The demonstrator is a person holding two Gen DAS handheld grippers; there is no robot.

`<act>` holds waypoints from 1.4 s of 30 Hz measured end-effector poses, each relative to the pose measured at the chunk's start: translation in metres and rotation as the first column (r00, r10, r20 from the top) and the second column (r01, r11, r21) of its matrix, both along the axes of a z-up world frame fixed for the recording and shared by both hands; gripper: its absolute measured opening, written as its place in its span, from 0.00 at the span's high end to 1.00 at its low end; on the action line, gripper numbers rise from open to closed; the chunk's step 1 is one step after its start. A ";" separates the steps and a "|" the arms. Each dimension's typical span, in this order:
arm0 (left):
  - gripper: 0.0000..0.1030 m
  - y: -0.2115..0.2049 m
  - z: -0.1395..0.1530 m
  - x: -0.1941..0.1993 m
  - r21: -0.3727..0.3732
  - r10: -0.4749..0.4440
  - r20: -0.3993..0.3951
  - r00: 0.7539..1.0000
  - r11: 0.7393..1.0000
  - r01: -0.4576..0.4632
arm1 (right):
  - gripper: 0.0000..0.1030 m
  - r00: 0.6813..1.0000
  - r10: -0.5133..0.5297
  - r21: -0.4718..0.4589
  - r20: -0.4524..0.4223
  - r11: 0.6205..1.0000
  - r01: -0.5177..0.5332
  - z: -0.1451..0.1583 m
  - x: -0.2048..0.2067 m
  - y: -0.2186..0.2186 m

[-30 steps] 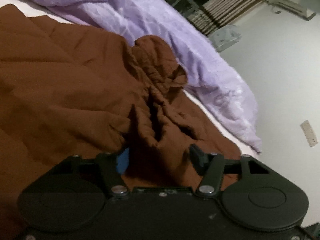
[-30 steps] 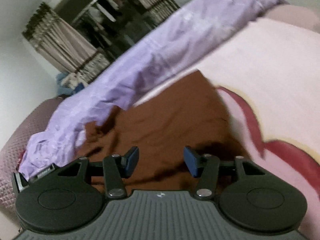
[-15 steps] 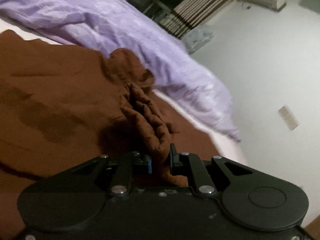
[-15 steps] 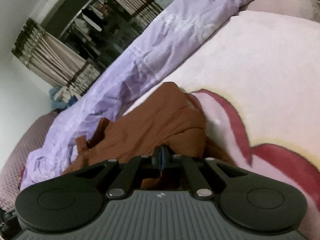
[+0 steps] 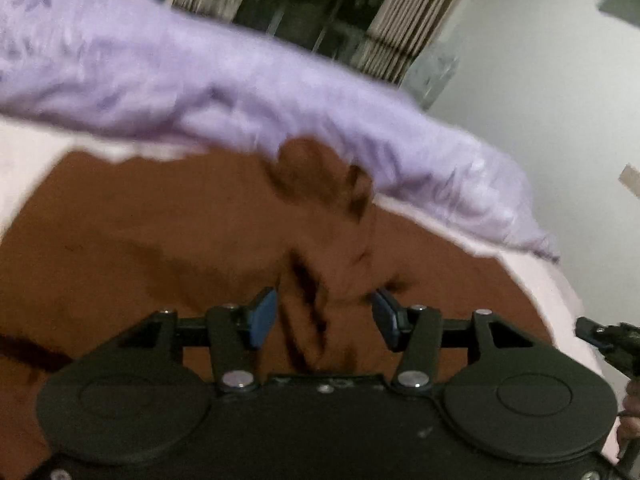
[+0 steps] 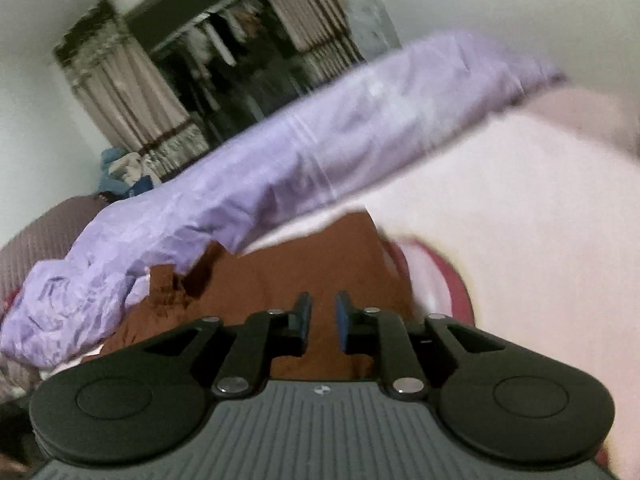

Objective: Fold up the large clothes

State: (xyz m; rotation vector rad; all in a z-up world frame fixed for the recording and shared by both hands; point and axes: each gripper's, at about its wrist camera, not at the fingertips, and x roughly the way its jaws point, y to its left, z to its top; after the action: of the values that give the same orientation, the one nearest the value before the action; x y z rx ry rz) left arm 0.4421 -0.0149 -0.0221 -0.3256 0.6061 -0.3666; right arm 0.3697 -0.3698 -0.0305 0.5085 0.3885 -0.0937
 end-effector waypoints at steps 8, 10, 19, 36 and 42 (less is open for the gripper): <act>0.45 -0.053 -0.011 0.025 0.083 -0.108 0.008 0.994 0.991 0.107 | 0.80 0.998 -0.028 -0.143 -0.053 0.990 0.020 -0.011 0.044 0.020; 0.45 -0.062 -0.024 0.034 0.113 -0.103 -0.015 0.995 0.988 0.104 | 0.80 0.995 -0.046 -0.168 -0.088 0.985 0.030 -0.023 0.049 0.019; 0.42 -0.072 -0.053 0.048 0.176 -0.156 -0.009 0.988 0.972 0.155 | 0.86 0.990 -0.030 -0.150 -0.137 0.989 0.009 -0.056 0.053 0.004; 0.39 -0.058 -0.052 0.020 0.266 -0.149 -0.020 0.989 0.952 0.149 | 0.74 0.988 0.002 -0.189 -0.153 0.981 -0.031 -0.034 0.032 0.030; 0.35 -0.054 -0.062 0.025 0.250 -0.143 -0.025 0.989 0.957 0.145 | 0.75 0.988 0.010 -0.162 -0.152 0.986 -0.035 -0.055 0.034 0.023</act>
State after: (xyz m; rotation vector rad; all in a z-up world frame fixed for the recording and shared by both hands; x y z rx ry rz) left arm 0.4670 -0.0687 -0.0836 -0.0395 0.6766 -0.4235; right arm 0.4037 -0.3466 -0.0854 0.3343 0.5293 -0.1413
